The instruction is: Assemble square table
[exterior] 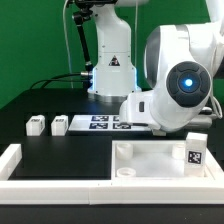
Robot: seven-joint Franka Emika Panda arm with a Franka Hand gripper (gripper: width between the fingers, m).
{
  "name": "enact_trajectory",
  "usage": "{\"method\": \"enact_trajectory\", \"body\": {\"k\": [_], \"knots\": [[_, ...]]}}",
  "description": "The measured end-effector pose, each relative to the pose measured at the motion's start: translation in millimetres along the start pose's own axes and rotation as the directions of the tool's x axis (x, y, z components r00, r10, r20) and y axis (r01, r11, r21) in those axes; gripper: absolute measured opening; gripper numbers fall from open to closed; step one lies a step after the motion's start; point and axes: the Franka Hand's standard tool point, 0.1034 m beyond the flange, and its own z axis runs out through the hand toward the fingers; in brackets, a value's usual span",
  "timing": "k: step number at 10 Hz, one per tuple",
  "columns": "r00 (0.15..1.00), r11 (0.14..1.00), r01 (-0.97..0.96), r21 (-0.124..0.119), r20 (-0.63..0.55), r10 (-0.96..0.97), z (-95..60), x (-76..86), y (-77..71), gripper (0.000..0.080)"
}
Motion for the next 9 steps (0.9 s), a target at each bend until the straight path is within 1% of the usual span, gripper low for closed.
{"method": "enact_trajectory", "body": {"k": [4,5,6,7,8,9], "knots": [[1.000,1.000,-0.002,0.004,0.003,0.002,-2.4,-1.0,2.1,0.0289],[1.000,1.000,0.018,0.007,0.019,-0.018,-22.0,-13.1,5.6,0.0290],[0.999,0.999,0.046,0.024,0.000,-0.046,-49.5,-27.1,13.8,0.0290],[0.998,0.997,0.060,0.041,-0.017,-0.059,-71.0,-41.3,22.4,0.0290],[0.997,0.996,0.070,0.051,-0.044,-0.068,-89.6,-54.2,27.9,0.0290],[0.995,0.996,0.072,0.048,-0.068,-0.069,-94.3,-57.0,29.4,0.0290]]}}
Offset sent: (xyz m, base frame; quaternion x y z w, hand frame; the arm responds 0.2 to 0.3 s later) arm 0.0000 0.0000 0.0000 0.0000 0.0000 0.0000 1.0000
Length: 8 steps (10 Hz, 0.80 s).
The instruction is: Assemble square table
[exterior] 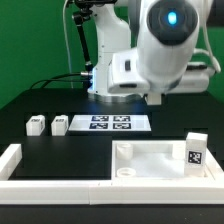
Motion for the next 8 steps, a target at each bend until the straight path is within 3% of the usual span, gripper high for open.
{"method": "enact_trajectory", "body": {"k": [3,4,5,6,7,8], "knots": [[0.981,1.000,0.016,0.004,-0.193,-0.015,-7.8,11.9,0.7,0.0290],[0.971,0.999,0.052,0.006,-0.236,-0.049,-25.0,14.7,8.6,0.0290],[0.949,0.997,0.078,-0.001,-0.306,-0.075,-56.7,19.1,13.9,0.0291],[0.929,0.994,0.106,-0.033,-0.353,-0.111,-84.8,18.5,15.8,0.0291],[0.890,0.992,0.118,-0.046,-0.438,-0.126,-101.8,26.4,15.2,0.0291],[0.852,0.992,0.114,-0.052,-0.509,-0.125,-100.7,28.0,16.2,0.0291]]}}
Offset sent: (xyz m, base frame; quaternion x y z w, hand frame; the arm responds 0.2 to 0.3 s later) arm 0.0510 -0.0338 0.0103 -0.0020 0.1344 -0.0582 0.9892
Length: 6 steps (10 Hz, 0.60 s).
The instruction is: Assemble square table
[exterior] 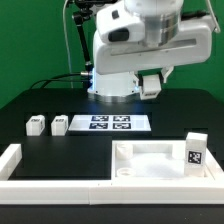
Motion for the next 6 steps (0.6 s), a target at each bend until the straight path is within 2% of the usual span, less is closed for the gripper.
{"method": "enact_trajectory", "body": {"k": [1,3,4,5,6], "knots": [[0.999,1.000,-0.002,-0.001,-0.038,0.002,2.1,-3.6,1.3,0.0291],[0.979,1.000,-0.007,-0.020,-0.206,0.003,1.3,5.7,5.7,0.0291],[0.963,0.999,-0.007,-0.035,-0.268,-0.002,10.0,11.3,7.7,0.0291],[0.946,0.999,-0.003,-0.048,-0.324,-0.013,2.0,24.1,12.8,0.0291],[0.931,0.998,0.001,-0.056,-0.364,-0.022,-15.6,40.3,19.1,0.0291]]}}
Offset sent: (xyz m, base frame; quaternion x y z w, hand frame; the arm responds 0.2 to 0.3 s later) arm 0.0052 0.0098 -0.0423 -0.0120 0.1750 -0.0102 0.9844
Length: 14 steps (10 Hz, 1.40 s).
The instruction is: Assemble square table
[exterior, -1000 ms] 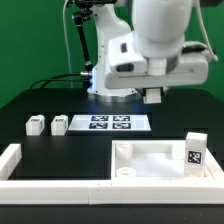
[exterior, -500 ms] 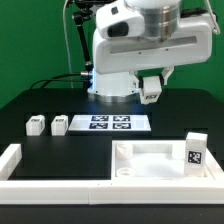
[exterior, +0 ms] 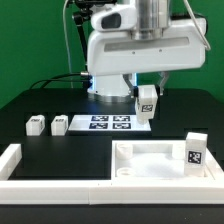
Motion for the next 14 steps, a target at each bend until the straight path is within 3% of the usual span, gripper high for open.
{"method": "enact_trajectory", "body": {"k": [1,2,6,8,9,10,12,14], "knots": [[0.994,0.999,0.029,-0.024,-0.106,-0.031,-13.2,29.4,12.2,0.0291],[0.985,0.999,0.027,-0.038,-0.171,-0.033,-17.3,41.4,20.6,0.0291],[0.893,0.990,0.013,-0.138,-0.444,-0.074,-16.3,42.1,37.6,0.0291],[0.904,0.989,0.036,-0.143,-0.418,-0.093,-12.9,39.4,41.8,0.0291],[0.923,0.988,0.068,-0.138,-0.368,-0.115,-9.1,35.5,64.9,0.0291],[0.930,0.991,0.069,-0.117,-0.352,-0.107,-12.4,42.2,80.0,0.0291],[0.930,0.993,0.062,-0.102,-0.356,-0.094,-4.7,47.9,79.8,0.0291],[0.918,0.993,0.041,-0.113,-0.389,-0.082,13.5,54.2,65.0,0.0291]]}}
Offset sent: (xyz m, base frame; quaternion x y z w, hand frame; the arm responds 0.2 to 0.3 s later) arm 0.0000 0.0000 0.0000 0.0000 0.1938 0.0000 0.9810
